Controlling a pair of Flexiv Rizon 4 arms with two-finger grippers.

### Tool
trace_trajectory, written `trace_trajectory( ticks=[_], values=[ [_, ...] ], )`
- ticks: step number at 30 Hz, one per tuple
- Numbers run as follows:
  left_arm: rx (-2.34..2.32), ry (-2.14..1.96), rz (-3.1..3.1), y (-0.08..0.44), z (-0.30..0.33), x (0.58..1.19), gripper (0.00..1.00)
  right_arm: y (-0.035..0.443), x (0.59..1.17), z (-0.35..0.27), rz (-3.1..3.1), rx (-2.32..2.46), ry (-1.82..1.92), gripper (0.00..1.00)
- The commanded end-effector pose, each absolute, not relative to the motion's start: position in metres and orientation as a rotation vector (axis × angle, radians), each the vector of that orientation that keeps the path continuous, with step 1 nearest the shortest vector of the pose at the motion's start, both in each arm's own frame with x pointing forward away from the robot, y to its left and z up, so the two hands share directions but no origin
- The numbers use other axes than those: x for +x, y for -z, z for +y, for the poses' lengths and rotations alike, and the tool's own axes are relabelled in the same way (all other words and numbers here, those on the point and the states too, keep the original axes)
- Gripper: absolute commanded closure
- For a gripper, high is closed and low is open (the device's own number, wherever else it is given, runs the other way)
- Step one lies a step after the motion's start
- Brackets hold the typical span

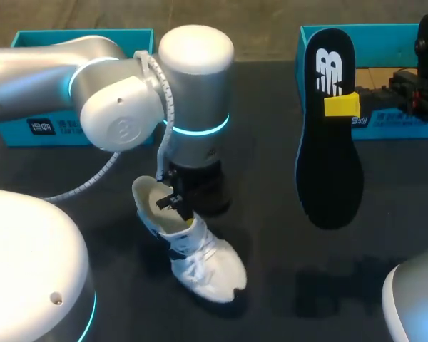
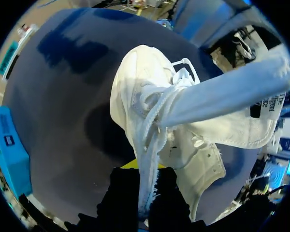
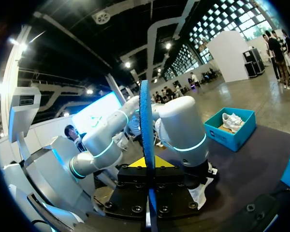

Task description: Take the shoe out of the shoebox, open the shoe tongue, remove and reinsert the insole, then place the shoe into the shoebox

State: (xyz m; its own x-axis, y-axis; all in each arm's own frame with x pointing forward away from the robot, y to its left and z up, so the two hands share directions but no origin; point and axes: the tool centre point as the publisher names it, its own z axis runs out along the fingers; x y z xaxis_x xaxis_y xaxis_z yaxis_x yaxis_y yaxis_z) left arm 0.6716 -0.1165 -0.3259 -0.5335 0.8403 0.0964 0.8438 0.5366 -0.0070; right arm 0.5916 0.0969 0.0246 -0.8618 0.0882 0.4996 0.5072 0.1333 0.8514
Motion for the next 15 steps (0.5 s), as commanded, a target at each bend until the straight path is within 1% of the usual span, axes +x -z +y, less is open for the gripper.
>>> trace_trajectory(
  ticks=[1, 9, 15],
  values=[
    [-1.817, 0.136, -2.502, 0.316, -0.107, 0.662, 1.0, -0.024, 0.594, 0.099, -2.088, -0.575, 1.781, 1.0],
    [-2.155, 0.244, -2.26, 0.314, -0.102, 0.645, 1.0, -0.024, 0.594, 0.099, -2.088, -0.575, 1.781, 1.0],
    [-2.283, 0.232, -2.197, 0.315, -0.104, 0.642, 1.0, -0.024, 0.594, 0.099, -2.088, -0.575, 1.781, 1.0]
  ],
)
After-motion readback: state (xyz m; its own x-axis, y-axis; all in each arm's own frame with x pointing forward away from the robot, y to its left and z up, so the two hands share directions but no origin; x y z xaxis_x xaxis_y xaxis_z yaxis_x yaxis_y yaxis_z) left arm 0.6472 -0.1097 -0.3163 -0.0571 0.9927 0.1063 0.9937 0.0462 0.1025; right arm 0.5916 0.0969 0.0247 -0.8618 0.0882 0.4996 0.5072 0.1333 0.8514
